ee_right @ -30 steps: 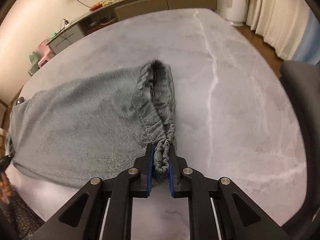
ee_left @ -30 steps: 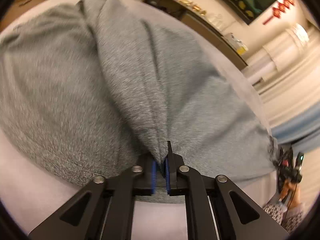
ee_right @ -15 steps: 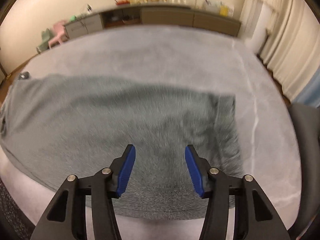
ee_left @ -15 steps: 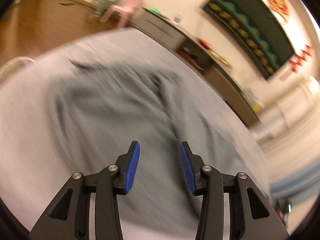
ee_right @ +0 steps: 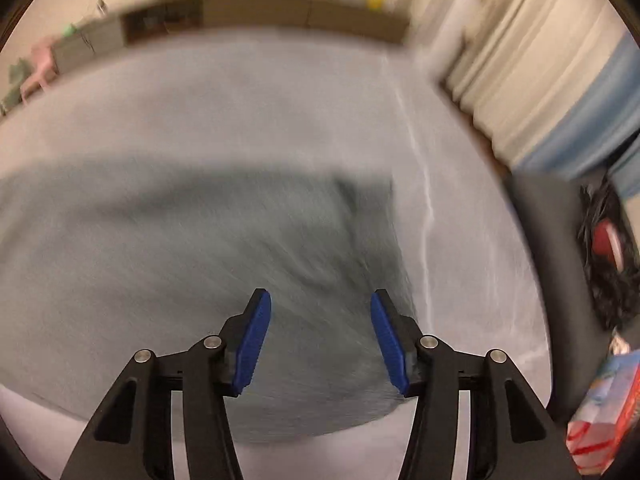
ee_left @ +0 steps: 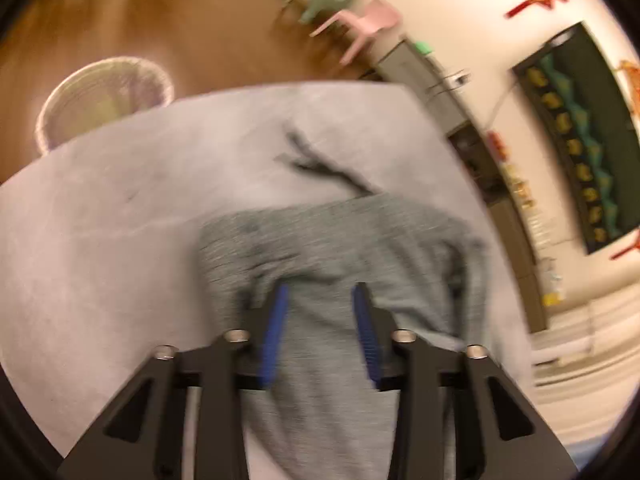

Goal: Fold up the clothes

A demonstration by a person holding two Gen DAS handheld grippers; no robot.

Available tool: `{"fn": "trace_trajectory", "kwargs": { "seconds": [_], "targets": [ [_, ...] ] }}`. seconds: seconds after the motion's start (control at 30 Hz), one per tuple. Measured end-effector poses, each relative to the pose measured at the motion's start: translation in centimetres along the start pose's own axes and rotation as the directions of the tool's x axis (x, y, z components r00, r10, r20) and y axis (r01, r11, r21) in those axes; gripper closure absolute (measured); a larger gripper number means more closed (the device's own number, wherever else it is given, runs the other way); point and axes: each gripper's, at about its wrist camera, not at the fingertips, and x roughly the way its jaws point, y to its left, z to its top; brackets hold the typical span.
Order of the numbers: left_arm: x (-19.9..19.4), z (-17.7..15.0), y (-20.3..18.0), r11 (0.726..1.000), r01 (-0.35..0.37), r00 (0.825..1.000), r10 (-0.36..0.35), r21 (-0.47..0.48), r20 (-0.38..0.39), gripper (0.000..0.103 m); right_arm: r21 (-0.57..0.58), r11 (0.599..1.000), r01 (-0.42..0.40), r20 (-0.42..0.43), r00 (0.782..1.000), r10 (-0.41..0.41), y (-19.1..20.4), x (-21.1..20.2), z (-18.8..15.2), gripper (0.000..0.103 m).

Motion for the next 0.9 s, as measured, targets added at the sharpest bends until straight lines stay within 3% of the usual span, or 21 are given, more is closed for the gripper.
{"fn": "trace_trajectory", "kwargs": {
  "seconds": [0.07, 0.1, 0.17, 0.23, 0.3, 0.37, 0.47, 0.53, 0.63, 0.7, 0.73, 0.8, 0.83, 0.87, 0.9],
  "targets": [
    [0.5, 0.7, -1.5, 0.998, 0.052, 0.998, -0.052, 0.032, -0.019, 0.059, -0.024, 0.998, -0.06, 0.084, 0.995, 0.062, 3.8, -3.9, 1.2, 0.046],
    [1.3, 1.2, -2.3, 0.996, 0.078, 0.996, -0.076, 0.045, -0.047, 0.058, -0.076, 0.988, -0.138, 0.097, 0.985, 0.145, 7.3, -5.7, 1.8, 0.044],
    [2.9, 1.9, -3.6, 0.99, 0.121, 0.988, -0.113, 0.072, -0.109, 0.058, -0.168, 0.944, -0.284, 0.1, 0.948, 0.303, 13.7, -9.0, 2.4, 0.039],
    [4.4, 2.0, -4.0, 0.99, 0.096, 0.985, -0.079, 0.102, -0.153, 0.058, -0.267, 0.852, -0.45, 0.049, 0.877, 0.478, 22.5, -11.5, 3.8, 0.038],
    [5.7, 1.8, -2.6, 0.996, -0.008, 0.987, 0.023, 0.091, -0.161, 0.058, -0.323, 0.774, -0.544, -0.001, 0.818, 0.575, 29.2, -12.8, 3.8, 0.036],
    [5.8, 2.0, -1.5, 0.998, -0.003, 0.987, 0.012, 0.058, -0.16, 0.062, -0.368, 0.692, -0.621, -0.067, 0.76, 0.647, 38.1, -13.3, 4.8, 0.034],
    [5.4, 2.4, -1.1, 0.998, 0.021, 0.987, -0.013, 0.052, -0.158, 0.059, -0.384, 0.667, -0.639, -0.125, 0.751, 0.648, 46.7, -11.7, 6.6, 0.034],
    [5.0, 2.6, -1.1, 0.998, 0.048, 0.987, -0.039, 0.048, -0.159, 0.058, -0.375, 0.675, -0.636, -0.171, 0.763, 0.624, 51.4, -9.3, 7.1, 0.034],
    [4.5, 3.4, -0.8, 0.994, 0.106, 0.983, -0.101, 0.02, -0.153, 0.057, -0.351, 0.693, -0.63, -0.25, 0.776, 0.579, 54.9, -4.7, 7.4, 0.034],
    [4.2, 4.1, -0.6, 0.99, 0.138, 0.981, -0.135, 0.009, -0.14, 0.057, -0.357, 0.684, -0.637, -0.281, 0.771, 0.572, 55.4, -3.6, 7.3, 0.064],
    [3.8, 4.3, -0.3, 0.988, 0.152, 0.98, -0.151, 0.002, -0.131, 0.057, -0.359, 0.661, -0.659, -0.284, 0.752, 0.595, 55.7, -4.0, 7.4, 0.089],
    [3.3, 4.8, 0.2, 0.985, 0.172, 0.979, -0.173, -0.013, -0.112, 0.057, -0.362, 0.615, -0.7, -0.291, 0.712, 0.639, 56.2, -4.9, 7.7, 0.092],
    [3.0, 5.1, 0.5, 0.984, 0.177, 0.979, -0.178, -0.026, -0.099, 0.057, -0.371, 0.575, -0.729, -0.274, 0.678, 0.682, 56.3, -6.7, 7.2, 0.094],
    [2.8, 5.4, 1.0, 0.982, 0.184, 0.979, -0.187, -0.047, -0.083, 0.057, -0.37, 0.529, -0.764, -0.267, 0.633, 0.727, 56.7, -8.3, 6.7, 0.094],
    [2.5, 5.7, 1.6, 0.978, 0.195, 0.978, -0.2, -0.076, -0.064, 0.057, -0.379, 0.453, -0.807, -0.279, 0.566, 0.776, 56.7, -10.7, 5.4, 0.094]
  ]
}}
